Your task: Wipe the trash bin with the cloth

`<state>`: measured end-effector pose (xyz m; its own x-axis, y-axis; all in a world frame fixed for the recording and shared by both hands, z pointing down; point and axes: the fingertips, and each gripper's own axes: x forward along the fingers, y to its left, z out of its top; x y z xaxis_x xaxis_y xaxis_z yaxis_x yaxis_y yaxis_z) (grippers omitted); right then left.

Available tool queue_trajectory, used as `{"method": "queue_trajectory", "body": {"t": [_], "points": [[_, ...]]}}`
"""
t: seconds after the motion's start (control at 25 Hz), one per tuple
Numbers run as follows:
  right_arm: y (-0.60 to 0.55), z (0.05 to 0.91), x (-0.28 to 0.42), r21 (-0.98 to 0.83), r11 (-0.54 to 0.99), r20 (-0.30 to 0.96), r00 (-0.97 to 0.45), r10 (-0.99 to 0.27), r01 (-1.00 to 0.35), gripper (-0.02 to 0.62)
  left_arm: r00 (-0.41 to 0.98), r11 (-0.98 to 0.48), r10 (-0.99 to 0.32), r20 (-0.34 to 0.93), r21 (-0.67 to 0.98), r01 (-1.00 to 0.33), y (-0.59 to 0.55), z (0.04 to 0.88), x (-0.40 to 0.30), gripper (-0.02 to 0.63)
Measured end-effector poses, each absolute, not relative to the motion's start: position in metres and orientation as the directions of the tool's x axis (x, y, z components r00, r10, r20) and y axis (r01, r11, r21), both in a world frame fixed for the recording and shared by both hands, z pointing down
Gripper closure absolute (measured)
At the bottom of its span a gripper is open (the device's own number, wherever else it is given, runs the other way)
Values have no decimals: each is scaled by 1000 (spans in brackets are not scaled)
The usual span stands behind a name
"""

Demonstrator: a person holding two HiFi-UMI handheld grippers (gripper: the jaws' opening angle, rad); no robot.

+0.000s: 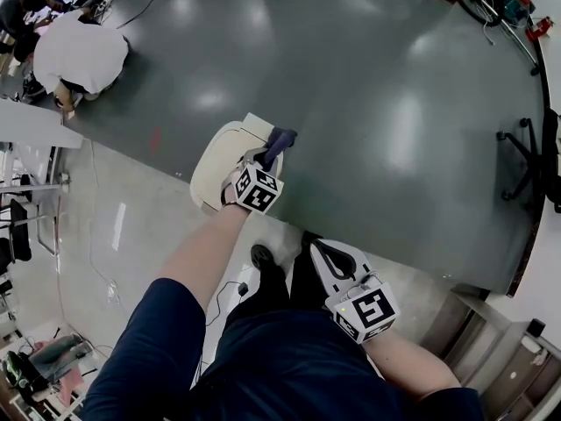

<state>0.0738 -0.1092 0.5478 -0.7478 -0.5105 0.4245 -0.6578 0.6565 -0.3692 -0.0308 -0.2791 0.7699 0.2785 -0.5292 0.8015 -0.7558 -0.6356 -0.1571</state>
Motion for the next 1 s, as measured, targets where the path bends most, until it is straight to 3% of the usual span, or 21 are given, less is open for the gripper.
{"method": "queue_trajectory", "body": {"t": [0.2,0.44,1.0], "points": [[-104,550,74,-369,650,435,-741,-511,-665,591,309,-686,-511,802,-163,-709,-264,772,-18,554],[-98,549,71,-368,658,431,-747,-506,-657,591,278,-665,-540,795,-199,-720,-270,764,-53,554],[-83,549,76,-359,654,457,-736,-500,-666,591,43,-443,-592,805,-281,-851,-276,763,-197,554]]}}
